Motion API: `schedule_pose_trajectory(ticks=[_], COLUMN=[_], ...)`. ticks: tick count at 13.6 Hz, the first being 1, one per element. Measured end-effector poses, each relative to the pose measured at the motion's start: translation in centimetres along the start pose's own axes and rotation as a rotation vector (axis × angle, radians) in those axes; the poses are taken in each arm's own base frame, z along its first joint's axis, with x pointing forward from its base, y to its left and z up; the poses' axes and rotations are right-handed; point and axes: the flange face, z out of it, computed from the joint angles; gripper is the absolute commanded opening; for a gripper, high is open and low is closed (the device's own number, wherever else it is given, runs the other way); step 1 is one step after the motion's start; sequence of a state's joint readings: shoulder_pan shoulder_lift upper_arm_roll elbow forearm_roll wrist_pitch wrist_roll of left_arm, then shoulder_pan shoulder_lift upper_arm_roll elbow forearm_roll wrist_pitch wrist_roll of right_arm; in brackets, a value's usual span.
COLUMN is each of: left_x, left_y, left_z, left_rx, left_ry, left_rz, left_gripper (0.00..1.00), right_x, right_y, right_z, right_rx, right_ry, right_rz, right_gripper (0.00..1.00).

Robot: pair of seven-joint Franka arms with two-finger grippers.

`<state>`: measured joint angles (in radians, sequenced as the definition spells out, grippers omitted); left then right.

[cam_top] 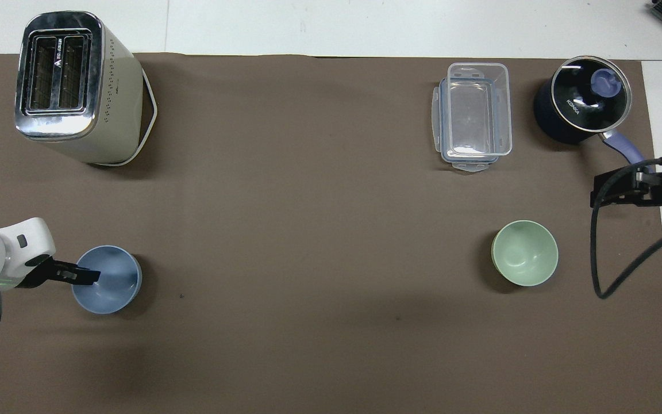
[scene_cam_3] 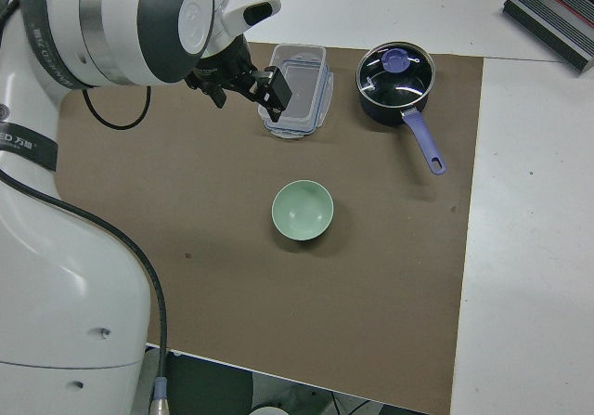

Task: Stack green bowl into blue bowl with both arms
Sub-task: 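Move the left gripper down to the rim of the blue bowl, then grip the blue bowl rim and drag it toward the table center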

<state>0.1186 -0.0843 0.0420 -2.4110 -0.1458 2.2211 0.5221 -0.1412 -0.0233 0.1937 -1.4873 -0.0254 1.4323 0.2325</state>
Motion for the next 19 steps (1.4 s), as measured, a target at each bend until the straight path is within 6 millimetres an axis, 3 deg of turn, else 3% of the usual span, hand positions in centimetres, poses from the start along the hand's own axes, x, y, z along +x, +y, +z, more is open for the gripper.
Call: schedule_pose_trajectory(ticks=[4, 8, 10, 13, 16, 19], left_x=[0.5, 2.5, 3.9, 6.4, 8.2, 8.7], left_y=[-0.3, -0.3, 1.0, 6.6, 14.8, 21.8], left_z=[-1.3, -5.9, -8.3, -9.4, -8.4, -6.7], left_rx=[-0.020, -0.027, -0.027, -0.024, -0.019, -0.019], left_ry=[0.017, 0.033, 0.041, 0.035, 0.018, 0.011], left_rz=[-0.071, -0.074, -0.105, -0.151, -0.180, -0.180], left_gripper=[0.00, 0.00, 0.00, 0.00, 0.00, 0.00], right_x=[0.0, 0.0, 0.0, 0.0, 0.0, 0.0], right_y=[0.0, 0.0, 0.0, 0.0, 0.0, 0.0], right_z=[0.0, 0.0, 0.0, 0.0, 0.0, 0.0], right_rx=[0.000, 0.000, 0.000, 0.000, 0.000, 0.000], right_ry=[0.000, 0.000, 0.000, 0.000, 0.000, 0.000], right_rz=[0.000, 0.000, 0.000, 0.000, 0.000, 0.000], right_gripper=[1.00, 1.00, 1.00, 1.00, 1.00, 1.00])
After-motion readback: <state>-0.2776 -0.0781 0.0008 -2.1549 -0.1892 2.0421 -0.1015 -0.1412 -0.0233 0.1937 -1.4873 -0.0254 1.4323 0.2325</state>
